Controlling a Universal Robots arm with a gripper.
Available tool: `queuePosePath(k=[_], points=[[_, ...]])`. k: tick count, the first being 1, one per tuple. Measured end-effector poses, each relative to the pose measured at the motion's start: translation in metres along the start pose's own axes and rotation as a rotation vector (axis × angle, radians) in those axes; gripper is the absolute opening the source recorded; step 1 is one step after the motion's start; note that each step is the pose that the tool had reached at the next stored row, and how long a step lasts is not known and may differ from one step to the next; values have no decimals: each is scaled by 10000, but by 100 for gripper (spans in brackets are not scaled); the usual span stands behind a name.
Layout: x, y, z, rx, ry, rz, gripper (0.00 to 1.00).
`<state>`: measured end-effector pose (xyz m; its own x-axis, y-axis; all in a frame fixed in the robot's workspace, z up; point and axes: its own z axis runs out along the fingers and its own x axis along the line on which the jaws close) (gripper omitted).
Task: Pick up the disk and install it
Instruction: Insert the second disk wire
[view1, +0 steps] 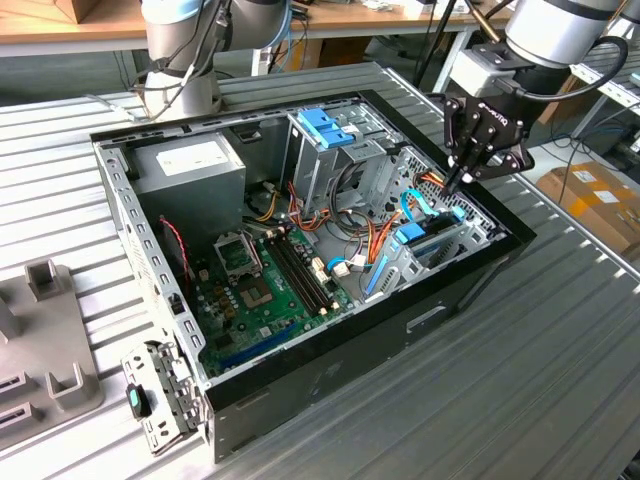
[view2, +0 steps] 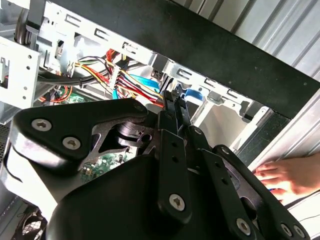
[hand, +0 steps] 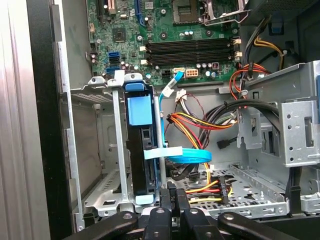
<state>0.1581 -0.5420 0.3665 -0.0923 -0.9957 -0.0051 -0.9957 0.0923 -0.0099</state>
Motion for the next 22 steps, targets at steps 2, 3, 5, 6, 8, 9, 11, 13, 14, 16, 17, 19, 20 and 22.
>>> queuePosePath(k=[2,3,5,6,8,9,11,13,14,16,17,19,20,22], points=[[12,12,-1,5,-1,-97,16],[21,18,0,10,-4,-167,16],[41,24,1,21,-10,-331,16],[48,26,2,27,-16,-389,16],[78,35,13,64,-49,-578,16],[85,39,15,71,-59,-609,16],[103,69,21,85,-78,-657,16],[123,103,26,99,-89,-701,16],[130,111,35,102,-94,-725,16],[140,118,57,104,-94,-783,16],[143,121,63,104,-94,-804,16],[143,123,63,104,-93,-812,16],[143,123,64,103,-95,-812,16],[143,123,64,103,-96,-812,16]])
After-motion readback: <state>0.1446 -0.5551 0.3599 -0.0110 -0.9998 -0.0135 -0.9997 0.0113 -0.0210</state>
